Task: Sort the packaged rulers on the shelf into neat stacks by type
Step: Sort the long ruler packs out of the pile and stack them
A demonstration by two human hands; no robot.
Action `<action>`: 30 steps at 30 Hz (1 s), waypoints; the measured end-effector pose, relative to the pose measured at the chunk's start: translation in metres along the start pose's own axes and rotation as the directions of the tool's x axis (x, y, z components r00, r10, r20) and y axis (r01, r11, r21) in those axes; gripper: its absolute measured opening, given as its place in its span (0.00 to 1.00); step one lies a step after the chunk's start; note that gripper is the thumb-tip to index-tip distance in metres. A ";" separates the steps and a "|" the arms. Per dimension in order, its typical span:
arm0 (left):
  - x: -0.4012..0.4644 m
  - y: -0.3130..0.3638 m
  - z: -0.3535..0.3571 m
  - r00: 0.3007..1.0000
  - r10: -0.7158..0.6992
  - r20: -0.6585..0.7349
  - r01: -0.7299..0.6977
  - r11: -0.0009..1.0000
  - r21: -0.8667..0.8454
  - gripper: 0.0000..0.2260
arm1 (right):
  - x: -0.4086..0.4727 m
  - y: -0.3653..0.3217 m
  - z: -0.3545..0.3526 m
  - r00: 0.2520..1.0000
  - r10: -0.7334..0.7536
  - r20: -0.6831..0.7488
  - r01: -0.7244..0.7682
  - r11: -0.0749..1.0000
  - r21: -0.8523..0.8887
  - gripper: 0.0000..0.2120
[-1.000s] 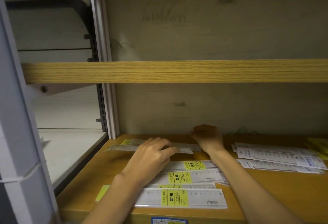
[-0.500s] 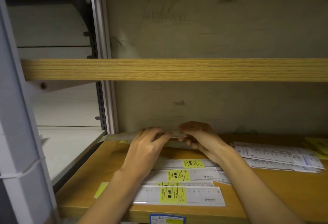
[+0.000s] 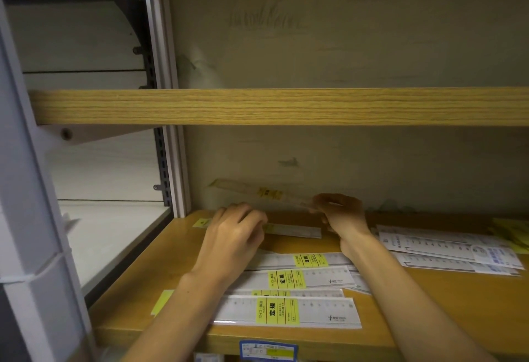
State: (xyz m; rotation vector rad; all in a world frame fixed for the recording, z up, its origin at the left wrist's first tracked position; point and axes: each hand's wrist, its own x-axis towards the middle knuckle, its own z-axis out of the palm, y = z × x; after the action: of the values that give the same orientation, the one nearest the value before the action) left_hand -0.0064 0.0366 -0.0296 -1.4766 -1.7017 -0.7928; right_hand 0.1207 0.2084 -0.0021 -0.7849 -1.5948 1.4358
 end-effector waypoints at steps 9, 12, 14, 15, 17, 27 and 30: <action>-0.001 -0.003 0.003 0.989 -0.056 0.137 0.059 0.998 -0.018 0.09 | 0.015 0.019 0.004 0.999 -0.020 0.034 0.028 0.963 -0.268 0.02; -0.001 -0.004 0.004 0.988 -0.057 0.143 0.061 0.998 -0.017 0.08 | 0.016 0.023 0.005 0.990 -0.120 0.074 0.141 0.875 -0.463 0.05; -0.001 -0.004 0.005 0.988 -0.056 0.142 0.059 0.998 -0.017 0.07 | 0.017 0.026 0.004 0.976 -0.196 0.095 0.213 0.769 -0.603 0.08; -0.002 -0.004 0.005 0.988 -0.053 0.143 0.056 0.998 -0.019 0.07 | 0.016 0.026 0.004 0.973 -0.210 0.098 0.222 0.723 -0.654 0.09; -0.002 -0.004 0.006 0.988 -0.046 0.147 0.049 0.999 -0.019 0.07 | 0.014 0.027 0.005 0.974 -0.199 0.106 0.211 0.639 -0.740 0.10; 0.010 -0.002 0.001 0.983 -0.032 0.183 0.037 0.999 -0.022 0.06 | -0.004 -0.006 0.009 0.938 -0.329 0.109 0.312 0.665 -0.679 0.13; 0.014 -0.008 -0.005 0.927 -0.102 0.360 0.159 0.979 -0.132 0.10 | -0.012 -0.031 0.005 0.909 -0.416 0.020 0.372 0.791 -0.485 0.07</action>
State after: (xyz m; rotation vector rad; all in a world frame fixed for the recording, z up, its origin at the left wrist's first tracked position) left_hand -0.0143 0.0383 -0.0151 -1.7075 -2.0615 -0.7832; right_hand 0.1236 0.1912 0.0260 -0.7150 -1.9381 0.6961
